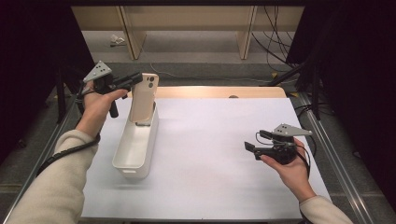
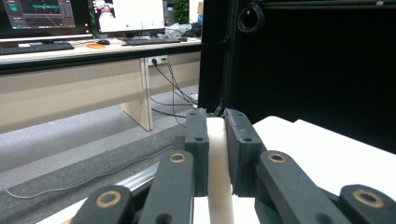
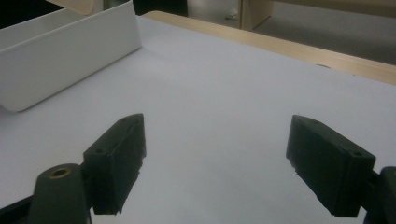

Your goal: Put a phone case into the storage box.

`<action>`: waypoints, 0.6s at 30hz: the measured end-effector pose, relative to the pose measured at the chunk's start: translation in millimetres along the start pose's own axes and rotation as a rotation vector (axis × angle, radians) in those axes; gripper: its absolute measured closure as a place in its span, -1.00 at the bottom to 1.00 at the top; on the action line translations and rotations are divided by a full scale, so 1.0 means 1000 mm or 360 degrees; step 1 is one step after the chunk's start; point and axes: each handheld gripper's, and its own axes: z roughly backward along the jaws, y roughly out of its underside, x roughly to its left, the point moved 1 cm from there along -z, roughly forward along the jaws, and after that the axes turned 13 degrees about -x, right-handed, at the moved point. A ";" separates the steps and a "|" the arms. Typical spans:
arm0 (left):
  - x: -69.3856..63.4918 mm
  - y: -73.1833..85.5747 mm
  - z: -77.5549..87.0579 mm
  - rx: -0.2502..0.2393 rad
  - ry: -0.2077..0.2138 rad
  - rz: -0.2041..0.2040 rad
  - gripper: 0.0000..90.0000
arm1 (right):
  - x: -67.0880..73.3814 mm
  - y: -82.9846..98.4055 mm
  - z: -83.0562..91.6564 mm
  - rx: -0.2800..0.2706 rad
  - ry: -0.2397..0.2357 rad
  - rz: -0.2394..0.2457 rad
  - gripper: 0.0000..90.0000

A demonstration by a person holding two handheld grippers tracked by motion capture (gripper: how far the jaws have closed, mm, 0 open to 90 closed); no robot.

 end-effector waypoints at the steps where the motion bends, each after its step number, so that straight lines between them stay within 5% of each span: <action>1: 0.001 0.001 0.000 -0.0002 -0.0002 -0.0003 0.78 | 0.000 0.000 0.000 0.0000 0.0000 0.0000 -0.54; 18: 0.014 0.022 -0.005 0.0023 -0.0023 0.0003 0.77 | 0.000 0.001 -0.001 -0.0002 -0.0002 -0.0003 -0.54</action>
